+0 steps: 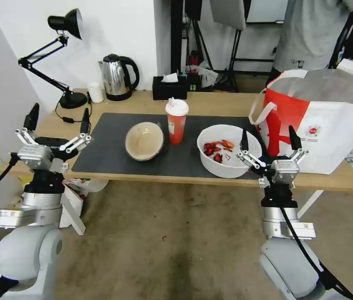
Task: Pick up the trash from the table and place it into the takeout bag.
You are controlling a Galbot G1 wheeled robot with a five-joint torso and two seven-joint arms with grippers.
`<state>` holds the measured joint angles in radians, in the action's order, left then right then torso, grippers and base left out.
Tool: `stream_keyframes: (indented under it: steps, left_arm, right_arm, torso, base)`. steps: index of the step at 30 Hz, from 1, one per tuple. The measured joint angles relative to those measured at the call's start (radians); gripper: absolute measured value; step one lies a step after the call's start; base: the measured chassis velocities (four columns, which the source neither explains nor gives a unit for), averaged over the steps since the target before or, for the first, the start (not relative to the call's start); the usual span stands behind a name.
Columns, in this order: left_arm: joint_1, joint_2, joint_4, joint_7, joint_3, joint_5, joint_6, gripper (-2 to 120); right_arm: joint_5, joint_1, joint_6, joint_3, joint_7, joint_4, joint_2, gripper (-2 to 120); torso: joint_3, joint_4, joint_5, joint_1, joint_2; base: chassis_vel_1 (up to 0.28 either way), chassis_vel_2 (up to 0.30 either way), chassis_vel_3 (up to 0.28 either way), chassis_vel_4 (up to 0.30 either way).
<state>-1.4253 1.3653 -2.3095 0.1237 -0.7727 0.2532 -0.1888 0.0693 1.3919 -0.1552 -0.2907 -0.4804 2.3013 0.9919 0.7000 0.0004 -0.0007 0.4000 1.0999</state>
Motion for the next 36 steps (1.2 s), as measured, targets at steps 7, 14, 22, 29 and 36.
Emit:
stream_keyframes:
  steps: [7, 14, 22, 29, 36]
  left_arm:
    - [-0.03, 0.007, 0.006, 0.031, 0.016, 0.024, 0.03, 100]
    - [-0.086, 0.003, 0.013, 0.047, 0.013, 0.056, 0.092, 100]
    - [-0.137, -0.009, -0.003, 0.047, 0.001, 0.068, 0.112, 100]
    - [-0.185, -0.008, -0.002, 0.047, 0.001, 0.066, 0.111, 100]
    - [-0.208, -0.004, -0.014, 0.044, -0.005, 0.065, 0.111, 100]
  right_arm:
    - [0.049, 0.037, 0.019, 0.001, 0.035, 0.005, -0.038, 100]
    - [0.152, 0.078, 0.056, -0.058, 0.036, 0.059, -0.188, 100]
    - [0.303, 0.083, 0.121, -0.139, 0.053, 0.102, -0.379, 100]
    - [0.484, 0.023, 0.18, -0.183, 0.063, 0.116, -0.531, 100]
    - [0.642, -0.047, 0.237, -0.189, 0.099, 0.128, -0.66, 100]
  torso:
    - [0.0, -0.0005, 0.0008, 0.0, 0.0]
    - [0.0, -0.0004, 0.0007, 0.0, 0.0]
    - [0.0, -0.0005, 0.0009, 0.0, 0.0]
    - [0.0, -0.0002, 0.0008, 0.0, 0.0]
    - [0.0, -0.0004, 0.0006, 0.0, 0.0]
  base:
    - [0.0, 0.0, 0.0, 0.0]
    - [0.0, 0.0, 0.0, 0.0]
    - [0.0, 0.0, 0.0, 0.0]
    - [0.0, 0.0, 0.0, 0.0]
    - [0.0, 0.0, 0.0, 0.0]
